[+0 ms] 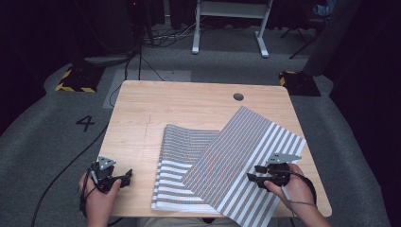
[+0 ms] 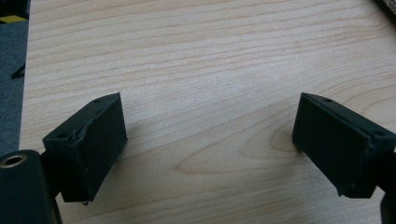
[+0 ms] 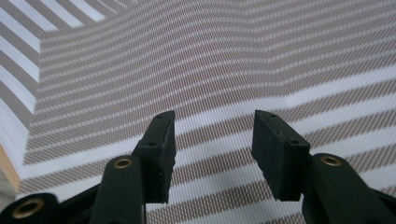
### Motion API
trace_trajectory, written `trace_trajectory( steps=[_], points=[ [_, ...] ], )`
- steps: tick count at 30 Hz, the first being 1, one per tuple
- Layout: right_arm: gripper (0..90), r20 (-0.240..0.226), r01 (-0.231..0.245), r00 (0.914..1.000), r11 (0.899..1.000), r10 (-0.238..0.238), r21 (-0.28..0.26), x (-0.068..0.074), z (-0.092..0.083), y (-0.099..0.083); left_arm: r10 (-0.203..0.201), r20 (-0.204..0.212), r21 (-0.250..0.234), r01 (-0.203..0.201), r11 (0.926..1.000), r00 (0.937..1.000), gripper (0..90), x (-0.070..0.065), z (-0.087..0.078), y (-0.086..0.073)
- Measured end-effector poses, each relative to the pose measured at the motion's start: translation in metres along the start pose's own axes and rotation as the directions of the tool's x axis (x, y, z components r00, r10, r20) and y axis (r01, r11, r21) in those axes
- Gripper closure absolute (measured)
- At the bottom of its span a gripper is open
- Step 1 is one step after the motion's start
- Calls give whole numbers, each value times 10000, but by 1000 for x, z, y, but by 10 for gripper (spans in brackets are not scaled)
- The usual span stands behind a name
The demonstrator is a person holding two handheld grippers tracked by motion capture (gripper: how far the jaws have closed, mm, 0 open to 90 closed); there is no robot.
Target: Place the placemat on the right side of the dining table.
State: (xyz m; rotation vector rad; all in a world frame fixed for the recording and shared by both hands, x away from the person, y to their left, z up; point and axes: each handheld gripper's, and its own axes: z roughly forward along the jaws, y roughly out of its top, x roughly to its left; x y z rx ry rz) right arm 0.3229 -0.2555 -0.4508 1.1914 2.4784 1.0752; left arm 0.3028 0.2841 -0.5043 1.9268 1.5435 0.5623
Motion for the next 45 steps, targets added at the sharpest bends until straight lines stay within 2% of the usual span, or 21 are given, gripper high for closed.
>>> trace_trajectory(
  steps=[4,7,8,11,14,17,20,25,30,34,38,42,43,45],
  points=[
    [486,373,-26,9993,9995,14,306,-3,11,-16,25,7,5,-25,10000,10000,101,0,0,0],
    [514,674,170,9975,9976,-215,674,-4,21,-26,19,10,5,-19,10000,10000,101,0,0,0],
    [525,759,412,9961,9977,-452,535,-5,21,-28,25,20,16,-25,10000,10000,101,0,0,0],
    [542,755,653,9948,9968,-687,456,-5,20,-30,25,8,6,-25,10000,10000,101,0,0,0],
    [567,832,877,9922,9942,-927,622,-10,18,-30,28,4,8,-28,10000,10000,100,0,0,0],
    [572,988,741,9917,9937,-823,840,-21,12,-31,5,3,5,-5,10000,10000,101,0,0,0],
    [563,1272,412,9905,9948,-530,935,-35,5,-34,18,11,4,-18,10000,10000,101,0,0,0],
    [571,1763,-140,9843,9960,-19,888,-66,-7,-40,22,33,18,-22,10000,10000,100,0,0,0],
    [573,1812,-272,9834,9952,98,937,-77,-9,-39,25,27,19,-25,10000,10000,100,0,0,0],
    [571,1991,-401,9798,9932,177,1091,-93,-10,-35,26,29,21,-26,10000,10000,100,0,0,0],
    [522,2348,-766,9710,9894,459,1233,-109,-12,-31,23,20,17,-23,10000,10000,100,0,0,0],
    [521,2796,-783,9595,9860,345,1470,-121,-12,-26,26,27,21,-27,10000,10000,100,0,0,0],
    [514,3013,-849,9528,9853,368,1484,-128,-11,-24,25,32,20,-25,10000,10000,100,0,0,0],
    [513,3116,-813,9497,9856,314,1483,-131,-11,-23,28,14,22,-28,10000,10000,100,0,0,0]
  ],
)
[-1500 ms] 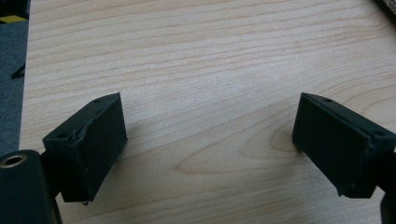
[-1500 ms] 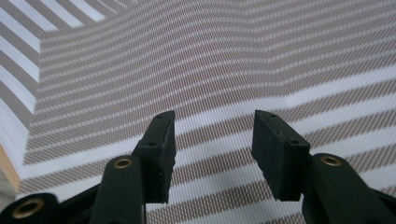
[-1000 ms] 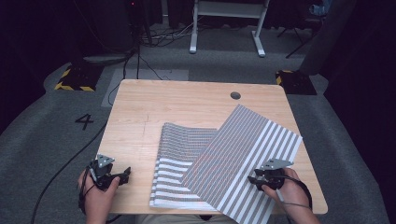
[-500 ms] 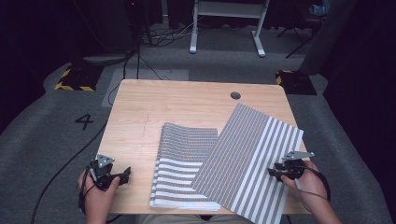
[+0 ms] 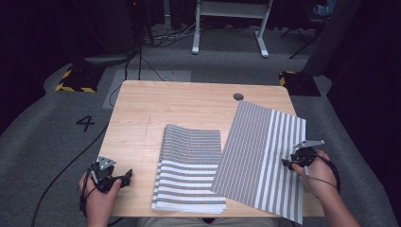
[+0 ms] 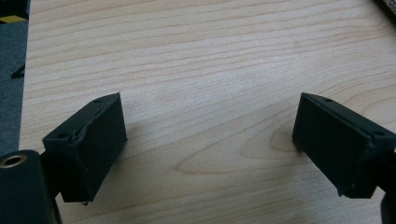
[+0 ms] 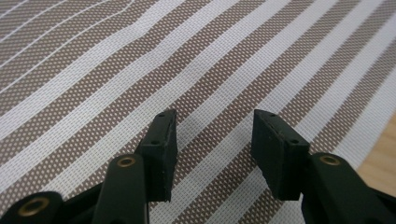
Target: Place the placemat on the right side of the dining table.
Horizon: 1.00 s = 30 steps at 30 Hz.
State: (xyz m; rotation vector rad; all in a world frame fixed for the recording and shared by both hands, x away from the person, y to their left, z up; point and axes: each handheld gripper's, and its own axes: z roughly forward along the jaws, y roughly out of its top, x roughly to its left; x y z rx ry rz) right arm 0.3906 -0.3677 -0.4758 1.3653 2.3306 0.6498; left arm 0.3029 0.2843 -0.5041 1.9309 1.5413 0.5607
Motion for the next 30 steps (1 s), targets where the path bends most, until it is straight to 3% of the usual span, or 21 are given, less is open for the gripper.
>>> trace_trajectory(
  steps=[8,12,15,17,20,22,26,28,30],
  points=[
    [512,1253,178,9920,9998,-179,14,-16,12,16,0,8,0,0,10000,10000,100,0,0,0],
    [510,1342,238,9907,9997,-232,-27,-20,15,20,4,-1,17,-4,10000,10000,100,0,0,0],
    [502,1718,300,9848,9993,-256,-232,-22,19,22,2,-18,4,-2,10000,10000,100,0,0,0],
    [535,1680,236,9856,9989,-166,-397,-19,17,21,-6,0,15,6,10000,10000,100,0,0,0],
    [493,697,-134,9973,9866,250,-1626,7,-1,19,-22,-8,22,22,10000,10000,98,0,0,0],
    [470,126,-182,9997,9807,210,-1948,27,-13,17,-16,-26,35,16,10000,10000,94,0,1,1],
    [462,-733,177,9967,9779,-336,-2082,72,-34,8,-17,-24,34,17,10000,10000,94,0,1,1],
    [455,-1217,487,9898,9786,-741,-1997,98,-37,2,-15,-23,36,15,10000,10000,94,0,1,1],
    [453,-1462,708,9841,9783,-1004,-1948,115,-35,-1,-15,-23,35,15,10000,10000,94,0,1,1]
  ],
)
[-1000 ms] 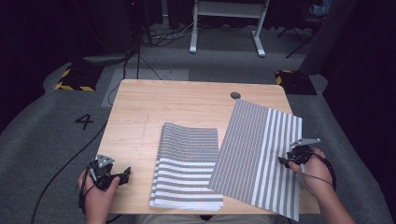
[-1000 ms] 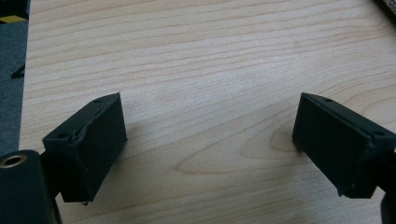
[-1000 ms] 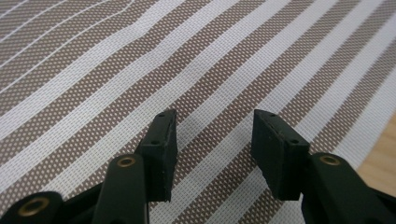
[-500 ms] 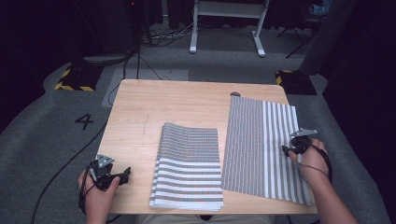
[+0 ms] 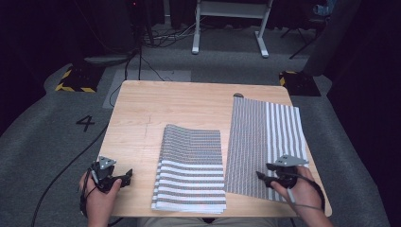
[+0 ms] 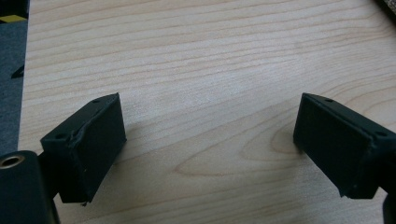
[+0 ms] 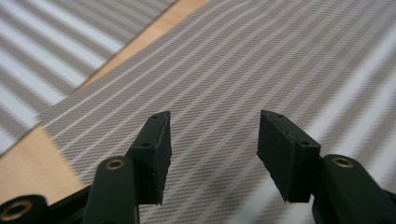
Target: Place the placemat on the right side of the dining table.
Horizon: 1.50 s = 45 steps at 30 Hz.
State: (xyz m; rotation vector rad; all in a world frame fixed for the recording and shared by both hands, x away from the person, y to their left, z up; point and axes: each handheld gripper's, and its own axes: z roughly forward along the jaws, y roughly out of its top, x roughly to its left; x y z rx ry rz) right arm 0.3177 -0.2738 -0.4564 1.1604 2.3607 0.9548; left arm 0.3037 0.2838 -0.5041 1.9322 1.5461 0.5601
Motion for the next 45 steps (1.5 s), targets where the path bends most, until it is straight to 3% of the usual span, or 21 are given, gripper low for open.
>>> trace_trajectory(
  steps=[2,5,10,13,19,31,33,35,36,38,39,42,45],
  points=[
    [441,-193,95,9998,10000,-95,21,15,7,-2,-3,2,-2,3,10000,10000,94,0,0,0],
    [416,-125,252,9996,9997,-252,32,26,22,-4,-1,-1,-2,1,10000,10000,93,0,0,0],
    [383,-132,490,9987,9985,-487,229,35,39,-7,1,1,2,-1,10000,10000,94,0,0,0],
    [377,-210,404,9990,9991,-402,93,35,40,-11,7,3,3,-7,10000,10000,93,0,0,0],
    [379,-418,411,9983,9992,-412,-27,23,31,-23,7,6,1,-7,10000,10000,93,0,0,0],
    [358,-304,384,9989,9966,-363,727,-10,7,-37,6,7,3,-6,10000,10000,93,0,0,0],
    [319,-87,34,10000,9994,-31,357,-16,2,-38,8,7,1,-8,10000,10000,93,0,0,0],
    [296,443,-629,9970,9980,631,-75,-25,-2,-38,1,6,2,-1,10000,10000,93,0,0,0],
    [291,958,-924,9910,9956,937,-181,-33,-2,-39,8,7,3,-8,10000,10000,93,0,0,0],
    [262,1701,-1001,9803,9949,1004,-105,-45,0,-41,6,7,2,-6,10000,10000,93,0,0,0],
    [275,1855,-1133,9763,9936,1114,-3,-51,2,-42,7,6,2,-7,10000,10000,93,0,0,0],
    [250,1573,-1468,9770,9891,1436,90,-59,9,-45,6,6,4,-6,10000,10000,93,0,0,0],
    [251,1045,-1133,9881,9936,1131,-34,-65,10,-46,6,5,2,-6,10000,10000,93,0,0,0]
  ],
)
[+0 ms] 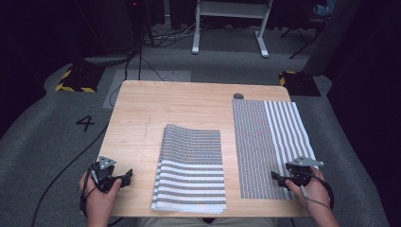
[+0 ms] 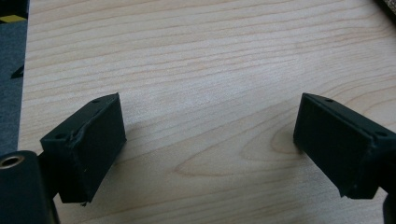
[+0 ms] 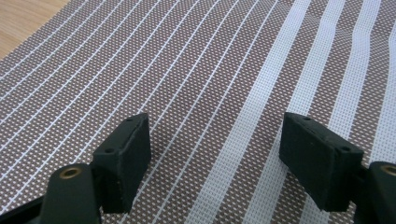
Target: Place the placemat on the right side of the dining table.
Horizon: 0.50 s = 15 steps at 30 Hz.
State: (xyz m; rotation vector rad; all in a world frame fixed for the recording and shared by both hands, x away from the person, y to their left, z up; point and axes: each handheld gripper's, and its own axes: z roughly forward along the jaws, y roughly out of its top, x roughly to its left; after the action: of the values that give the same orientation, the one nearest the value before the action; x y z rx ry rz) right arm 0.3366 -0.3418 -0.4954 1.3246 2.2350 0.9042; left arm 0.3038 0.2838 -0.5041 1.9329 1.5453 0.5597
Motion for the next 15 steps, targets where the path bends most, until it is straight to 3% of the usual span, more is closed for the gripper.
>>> trace_trajectory(
  steps=[4,15],
  points=[
    [250,-201,189,9996,9994,-195,-300,-4,4,0,0,-5,-3,0,10000,10000,93,0,0,0],
    [250,-318,248,9992,9997,-250,-73,-11,15,15,61,8,-1,-61,10000,10000,94,-1,-1,-1]
  ],
)
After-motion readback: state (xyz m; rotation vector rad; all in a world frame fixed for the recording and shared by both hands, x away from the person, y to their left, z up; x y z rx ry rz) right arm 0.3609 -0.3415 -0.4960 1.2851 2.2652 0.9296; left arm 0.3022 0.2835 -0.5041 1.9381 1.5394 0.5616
